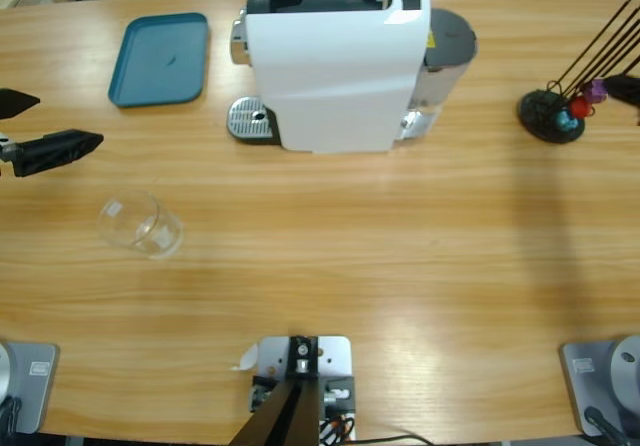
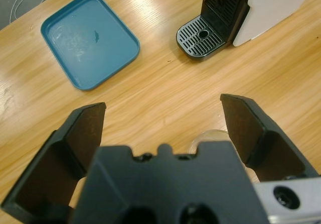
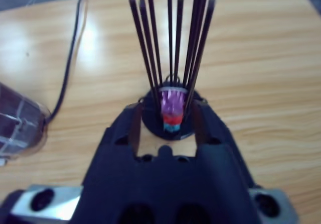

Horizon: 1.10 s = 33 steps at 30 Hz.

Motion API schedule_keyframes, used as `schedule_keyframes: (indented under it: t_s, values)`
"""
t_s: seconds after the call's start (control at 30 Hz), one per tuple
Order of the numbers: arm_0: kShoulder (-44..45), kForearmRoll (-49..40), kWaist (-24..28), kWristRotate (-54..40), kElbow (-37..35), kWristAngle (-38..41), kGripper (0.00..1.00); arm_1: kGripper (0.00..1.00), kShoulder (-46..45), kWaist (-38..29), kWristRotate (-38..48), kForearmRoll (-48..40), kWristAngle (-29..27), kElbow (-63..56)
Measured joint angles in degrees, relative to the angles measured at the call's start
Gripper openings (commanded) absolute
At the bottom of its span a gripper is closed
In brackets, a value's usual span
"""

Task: Pour coffee

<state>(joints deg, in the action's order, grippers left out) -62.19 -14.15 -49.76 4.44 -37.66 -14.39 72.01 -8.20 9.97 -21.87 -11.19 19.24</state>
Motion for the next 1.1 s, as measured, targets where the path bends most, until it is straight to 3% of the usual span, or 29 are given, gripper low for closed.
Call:
schedule_keyframes:
  t_s: [0.23,0.33,0.4,0.43,0.47,0.87,0.9,0.93,1.1]
  values:
    - [0.0,0.2,0.0,0.0,0.0,0.0,1.0,0.746,6.2,-0.2,1.6,-7.8,0.0,-3.3]
    - [0.0,0.2,0.0,0.0,0.0,0.0,1.0,0.61,7.9,-0.2,1.6,-10.6,0.2,-4.0]
    - [0.0,0.2,0.0,0.0,0.0,0.0,1.0,0.578,8.4,0.2,1.6,-12.0,0.4,-4.0]
    - [0.0,0.2,0.0,0.0,0.0,0.0,1.0,0.474,8.7,0.5,1.6,-12.5,0.5,-4.0]
    - [0.0,0.2,0.0,0.0,0.0,0.0,1.0,0.434,8.9,0.7,1.6,-12.8,0.6,-4.0]
    - [0.0,0.2,0.0,0.0,0.0,0.0,1.0,0.429,9.9,1.2,0.4,-13.6,1.4,-4.2]
    - [0.0,0.2,0.0,0.0,0.0,0.0,1.0,0.361,9.9,1.2,0.1,-13.6,1.4,-4.2]
    - [0.0,0.2,0.0,0.0,0.0,0.0,1.0,0.232,9.9,1.2,-0.1,-13.6,1.4,-4.2]
    - [0.0,0.2,0.0,0.0,0.0,0.0,1.0,0.203,9.9,1.8,-0.8,-13.6,1.4,-4.2]
